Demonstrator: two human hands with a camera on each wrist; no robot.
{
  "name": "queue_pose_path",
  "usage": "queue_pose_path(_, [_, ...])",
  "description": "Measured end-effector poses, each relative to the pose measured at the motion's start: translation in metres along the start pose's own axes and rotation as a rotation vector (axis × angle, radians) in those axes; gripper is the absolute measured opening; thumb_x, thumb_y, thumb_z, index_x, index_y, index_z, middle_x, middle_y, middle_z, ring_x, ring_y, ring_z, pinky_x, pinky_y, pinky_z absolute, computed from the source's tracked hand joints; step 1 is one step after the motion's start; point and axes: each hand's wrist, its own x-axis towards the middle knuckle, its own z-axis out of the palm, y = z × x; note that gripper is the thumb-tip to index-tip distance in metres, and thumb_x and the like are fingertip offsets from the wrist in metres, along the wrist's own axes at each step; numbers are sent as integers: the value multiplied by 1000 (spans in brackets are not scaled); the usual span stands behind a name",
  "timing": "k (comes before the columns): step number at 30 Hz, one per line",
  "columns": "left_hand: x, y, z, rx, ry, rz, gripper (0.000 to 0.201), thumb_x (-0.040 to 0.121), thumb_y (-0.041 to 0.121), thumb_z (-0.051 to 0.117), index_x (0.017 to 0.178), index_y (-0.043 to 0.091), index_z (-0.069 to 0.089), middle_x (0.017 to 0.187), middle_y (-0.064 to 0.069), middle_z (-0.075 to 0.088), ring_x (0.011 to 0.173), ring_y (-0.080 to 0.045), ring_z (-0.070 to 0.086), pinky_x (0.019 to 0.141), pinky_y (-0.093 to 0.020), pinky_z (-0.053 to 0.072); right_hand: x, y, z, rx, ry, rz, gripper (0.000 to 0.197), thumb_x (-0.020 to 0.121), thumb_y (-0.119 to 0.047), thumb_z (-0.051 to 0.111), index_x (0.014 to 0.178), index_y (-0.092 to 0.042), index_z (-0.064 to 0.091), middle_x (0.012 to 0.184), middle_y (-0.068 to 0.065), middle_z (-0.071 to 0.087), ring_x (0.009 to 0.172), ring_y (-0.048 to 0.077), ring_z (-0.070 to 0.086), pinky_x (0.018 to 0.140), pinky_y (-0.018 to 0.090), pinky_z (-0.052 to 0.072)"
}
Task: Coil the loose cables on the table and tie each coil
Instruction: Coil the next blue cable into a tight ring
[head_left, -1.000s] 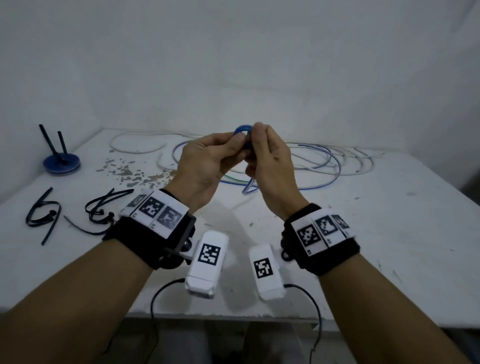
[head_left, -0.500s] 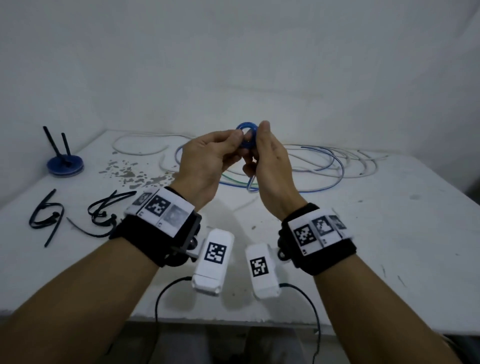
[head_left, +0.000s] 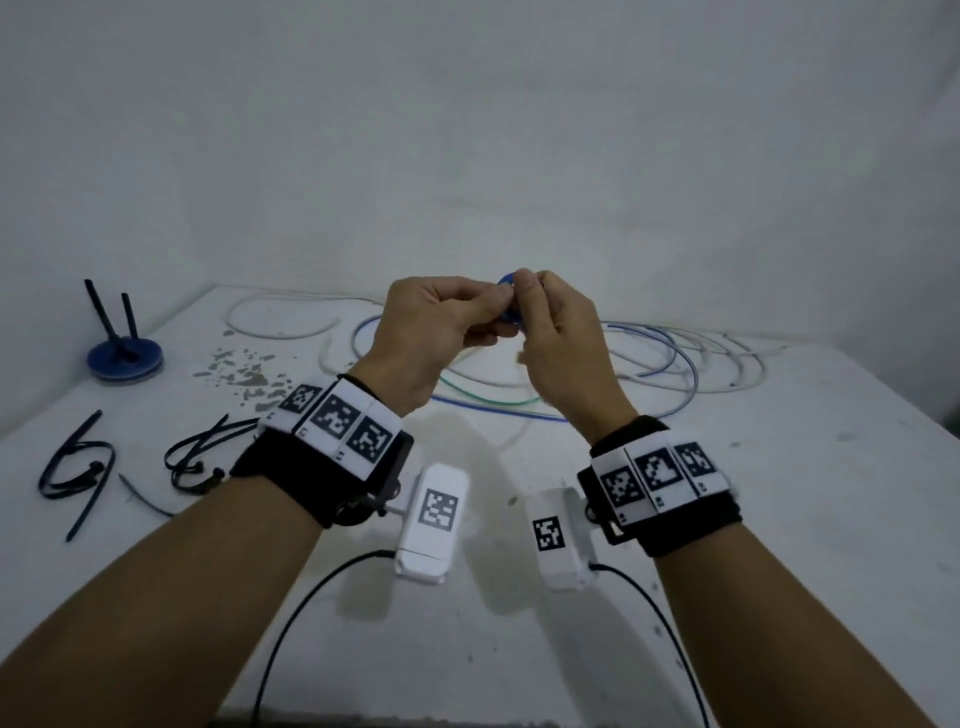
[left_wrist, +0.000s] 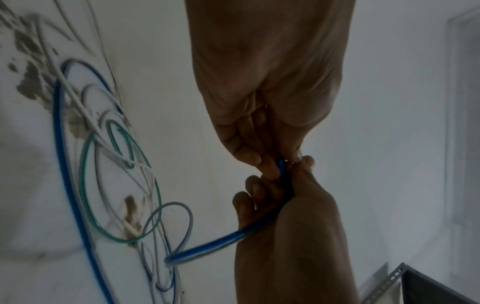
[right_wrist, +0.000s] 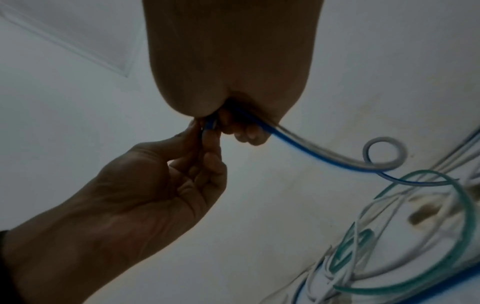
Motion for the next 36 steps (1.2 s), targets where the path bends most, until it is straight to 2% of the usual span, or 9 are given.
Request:
queue_pose_path(3, [16,-5,-8,115,-61,-31,15,88,17,72,91,2,76,84,-11,76,71,-16,71,68,-25,55,15,11,-7,-62,-88,52,38,104,-33,46,83,-7,65,67,-10,59,66,5,54,70,37,51])
queue_pose_path(6, [34,-7,-20,359,-159,-22,14,87,16,73,91,3,77,78,-7,75,65,-11,67,65,-24,51,30,24,-16,-238,-247,24,42,104,-34,47,78,-4,61,66,-5,54,63,9,45,66,32,39])
queue_pose_path(8, [44,-8,-19,385,-165,9,11,88,11,72,91,2,76,71,-6,73,61,-10,65,61,-22,50,38,31,-18,-193,-259,37,40,103,-35,49,75,-9,62,63,-7,51,59,7,42,62,27,34])
queue_pose_path(12, [62,-16,-1,-47,-18,16,7,88,4,68,86,4,74,72,-8,73,65,-14,68,66,-22,56,47,35,-1,291,-57,123,33,104,-34,48,78,-18,61,59,-7,41,54,9,34,53,30,27])
queue_pose_path(16, [70,-24,9,-256,-24,-45,7,88,6,67,88,3,73,80,-10,75,73,-17,71,71,-22,57,56,38,7,213,32,-10,34,107,-29,40,76,-28,55,63,-4,42,54,9,37,52,23,33])
queue_pose_path(20, [78,-26,-3,62,-228,-35,11,88,9,69,94,2,73,87,-13,75,75,-20,72,71,-25,57,64,54,-11,-81,-92,-61,36,107,-26,40,74,-22,53,59,-11,48,54,6,44,57,30,39])
queue_pose_path(26, [88,-41,-2,179,-335,-57,13,90,16,67,87,5,74,78,-6,75,70,-19,71,64,-25,56,62,74,-23,-69,-243,67,38,106,-29,41,74,-19,56,51,-17,46,44,1,40,46,14,33])
queue_pose_path(31, [98,-60,3,159,-320,-84,14,91,17,66,87,7,75,78,-8,75,68,-19,71,62,-25,55,56,90,-13,136,-191,184,43,107,-36,35,79,-13,60,67,12,41,57,21,35,51,30,27])
queue_pose_path(36, [103,-66,9,-107,-157,-72,13,92,11,63,89,5,74,81,-9,76,72,-17,72,65,-21,56,56,92,2,239,-65,138,31,108,-30,34,89,-14,53,75,10,45,62,23,37,59,41,36])
